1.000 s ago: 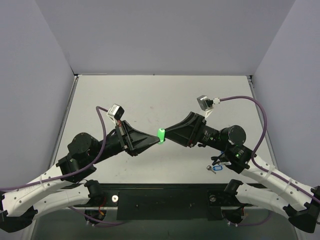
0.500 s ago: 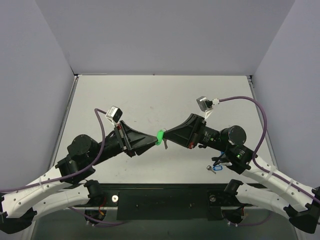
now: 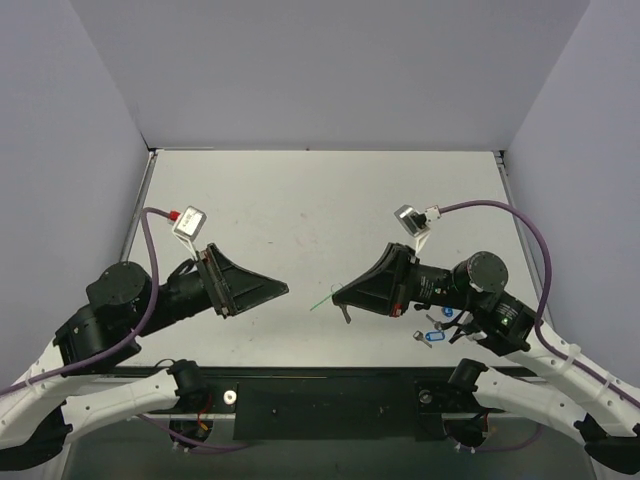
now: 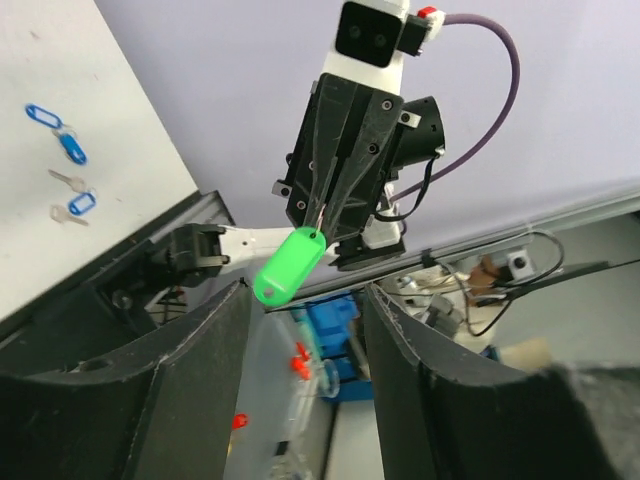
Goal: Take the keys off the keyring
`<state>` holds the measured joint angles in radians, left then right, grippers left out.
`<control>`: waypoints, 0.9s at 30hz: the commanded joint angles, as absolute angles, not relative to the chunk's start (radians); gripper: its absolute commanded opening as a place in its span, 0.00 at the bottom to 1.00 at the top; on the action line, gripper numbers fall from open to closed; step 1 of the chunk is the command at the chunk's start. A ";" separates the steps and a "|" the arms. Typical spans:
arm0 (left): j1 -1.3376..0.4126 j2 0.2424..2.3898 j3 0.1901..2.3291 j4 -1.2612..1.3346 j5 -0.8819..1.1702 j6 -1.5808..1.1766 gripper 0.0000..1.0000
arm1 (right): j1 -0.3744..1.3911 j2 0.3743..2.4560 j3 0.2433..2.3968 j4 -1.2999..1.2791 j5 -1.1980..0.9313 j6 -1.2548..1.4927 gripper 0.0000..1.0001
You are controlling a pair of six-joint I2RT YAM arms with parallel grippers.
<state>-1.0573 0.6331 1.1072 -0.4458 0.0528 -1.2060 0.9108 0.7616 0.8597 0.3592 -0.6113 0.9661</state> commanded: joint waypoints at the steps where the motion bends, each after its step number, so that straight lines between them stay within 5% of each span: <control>1: -1.054 0.699 1.270 -0.609 0.081 -0.890 0.56 | 0.928 0.727 0.899 0.312 -0.689 0.943 0.00; 12: -1.054 0.919 1.473 -0.721 0.374 -0.519 0.54 | 1.103 0.795 0.999 0.100 -0.654 0.816 0.00; 27: -1.054 0.893 1.397 -0.624 0.563 -0.540 0.50 | 1.158 0.856 1.063 0.058 -0.629 0.779 0.00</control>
